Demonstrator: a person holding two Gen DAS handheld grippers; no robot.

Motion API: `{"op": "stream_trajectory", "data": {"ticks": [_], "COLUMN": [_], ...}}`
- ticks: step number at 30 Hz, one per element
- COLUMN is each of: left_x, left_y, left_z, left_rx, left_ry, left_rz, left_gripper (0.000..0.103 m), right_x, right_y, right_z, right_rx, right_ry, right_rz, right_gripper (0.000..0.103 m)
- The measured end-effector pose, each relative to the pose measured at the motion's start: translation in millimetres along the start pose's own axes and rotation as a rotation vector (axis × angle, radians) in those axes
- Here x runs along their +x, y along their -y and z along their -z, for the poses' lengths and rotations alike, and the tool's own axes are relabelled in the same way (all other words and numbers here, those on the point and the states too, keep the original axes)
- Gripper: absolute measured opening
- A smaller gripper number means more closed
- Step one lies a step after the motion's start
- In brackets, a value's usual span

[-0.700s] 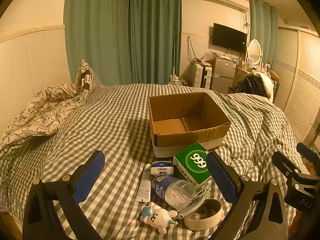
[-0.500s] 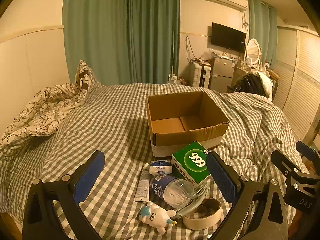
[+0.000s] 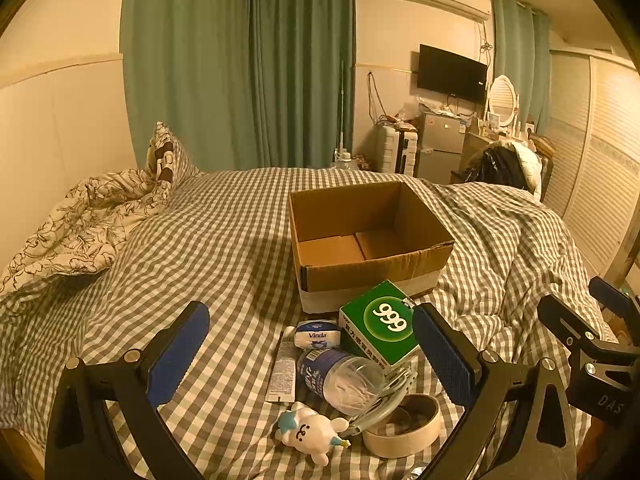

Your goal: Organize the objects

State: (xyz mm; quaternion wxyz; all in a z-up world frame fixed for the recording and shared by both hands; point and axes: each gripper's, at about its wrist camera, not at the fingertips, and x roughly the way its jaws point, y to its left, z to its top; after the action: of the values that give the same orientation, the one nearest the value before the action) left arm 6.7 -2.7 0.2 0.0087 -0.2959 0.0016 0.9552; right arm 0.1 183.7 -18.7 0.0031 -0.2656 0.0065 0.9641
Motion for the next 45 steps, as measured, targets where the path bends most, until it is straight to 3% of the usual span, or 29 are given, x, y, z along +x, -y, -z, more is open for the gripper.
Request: {"op": "stream_trajectory", "data": {"ticks": [20, 29, 33, 39, 45], "left_x": [-5, -30, -40, -39, -16], "left_y": [1, -3, -8, -17, -31], "left_z": [-2, -8, -4, 30, 86], "left_rx": [0.003, 0.021, 0.033, 0.073, 0.042], "left_ry": [0.006, 0.027, -0.014, -0.087, -0.238], "left_rz": [0.011, 0.012, 0.036, -0.013, -0.030], "left_gripper": [0.103, 0.103, 0.103, 0.103, 0.103], "right_x": [-9, -35, -50, -51, -20], "right_y": [-5, -12, -16, -40, -58], "right_z": [-7, -21, -25, 9, 82], "right_rx": [-0.017, -0.073, -0.124, -0.320, -0.403], "right_ry": [0.026, 0.045, 0.048, -0.040, -0.254], "right_rz": [-0.040, -0.079, -0.099, -0.151, -0.298], "right_gripper": [0.103, 0.103, 0.103, 0.103, 0.103]}}
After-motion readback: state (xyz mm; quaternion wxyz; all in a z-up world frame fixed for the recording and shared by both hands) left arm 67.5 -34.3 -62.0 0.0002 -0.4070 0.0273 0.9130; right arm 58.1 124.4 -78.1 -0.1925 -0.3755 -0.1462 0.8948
